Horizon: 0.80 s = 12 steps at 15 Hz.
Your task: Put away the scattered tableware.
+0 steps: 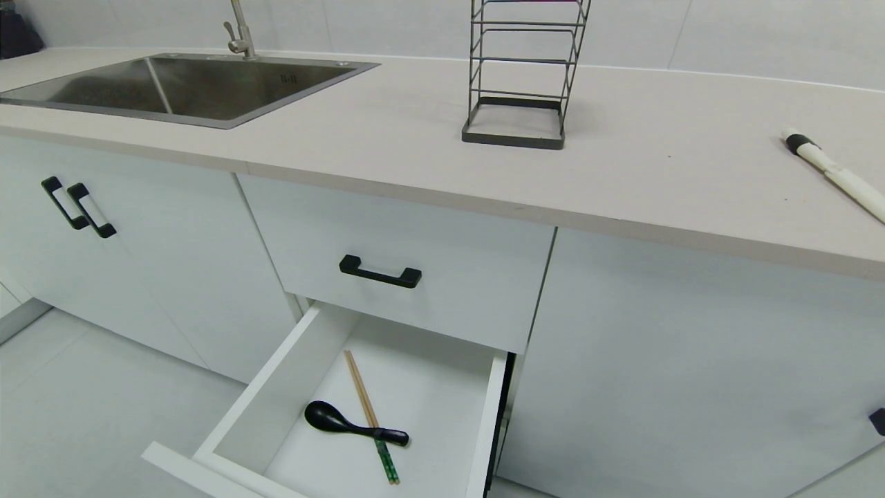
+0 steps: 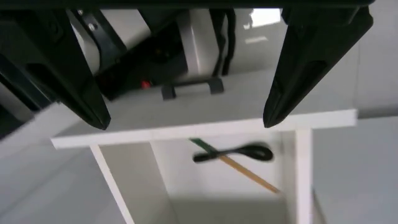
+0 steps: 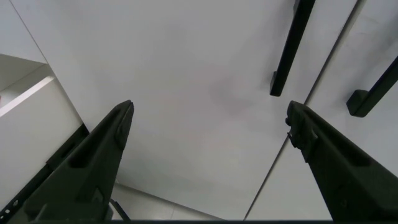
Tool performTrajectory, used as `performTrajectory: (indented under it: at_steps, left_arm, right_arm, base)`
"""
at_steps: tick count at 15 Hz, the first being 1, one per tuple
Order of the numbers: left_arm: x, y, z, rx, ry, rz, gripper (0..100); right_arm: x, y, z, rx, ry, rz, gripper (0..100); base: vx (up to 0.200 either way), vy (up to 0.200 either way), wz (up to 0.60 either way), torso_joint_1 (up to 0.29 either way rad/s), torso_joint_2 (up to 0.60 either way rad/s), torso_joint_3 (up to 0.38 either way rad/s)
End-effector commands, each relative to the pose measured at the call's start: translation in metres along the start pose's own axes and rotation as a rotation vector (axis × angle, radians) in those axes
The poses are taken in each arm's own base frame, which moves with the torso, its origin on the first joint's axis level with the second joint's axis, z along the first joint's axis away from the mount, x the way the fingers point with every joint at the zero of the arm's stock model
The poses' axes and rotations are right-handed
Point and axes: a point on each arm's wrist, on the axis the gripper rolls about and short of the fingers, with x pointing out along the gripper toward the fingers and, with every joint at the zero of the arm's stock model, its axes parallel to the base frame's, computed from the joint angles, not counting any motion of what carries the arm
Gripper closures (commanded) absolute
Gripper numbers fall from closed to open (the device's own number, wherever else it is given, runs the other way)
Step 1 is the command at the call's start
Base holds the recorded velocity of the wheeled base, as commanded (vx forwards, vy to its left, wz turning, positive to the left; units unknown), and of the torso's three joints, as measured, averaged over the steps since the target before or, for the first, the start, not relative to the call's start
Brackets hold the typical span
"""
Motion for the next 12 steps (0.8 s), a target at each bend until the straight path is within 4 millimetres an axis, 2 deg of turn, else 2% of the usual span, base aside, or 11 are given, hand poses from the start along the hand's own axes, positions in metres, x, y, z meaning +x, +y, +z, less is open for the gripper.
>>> performTrajectory:
  at_steps: [1,5,8,12]
  left_arm:
    - [0.024,0.011,-0.01,-0.092,0.244,0.028,0]
    - [0.048,0.023,-0.003,-0.149,0.407,0.091,0]
    - [0.056,0.027,-0.004,-0.166,0.457,0.09,0]
    - [0.067,0.036,0.008,-0.175,0.469,0.155,0]
  right_arm:
    - [0.0,0.0,0.0,-0.001,0.002,0.001,0]
    - [0.0,0.0,0.0,-0.001,0.002,0.001,0]
    - [0.0,0.0,0.0,-0.001,0.002,0.001,0]
    - [0.0,0.0,0.0,-0.001,0.002,0.001,0]
  base:
    - [0.0,0.0,0.0,0.0,0.0,0.0]
    - [0.0,0.0,0.0,0.0,0.0,0.0]
    - [0.0,0.0,0.0,0.0,0.0,0.0]
    - [0.0,0.0,0.0,0.0,0.0,0.0]
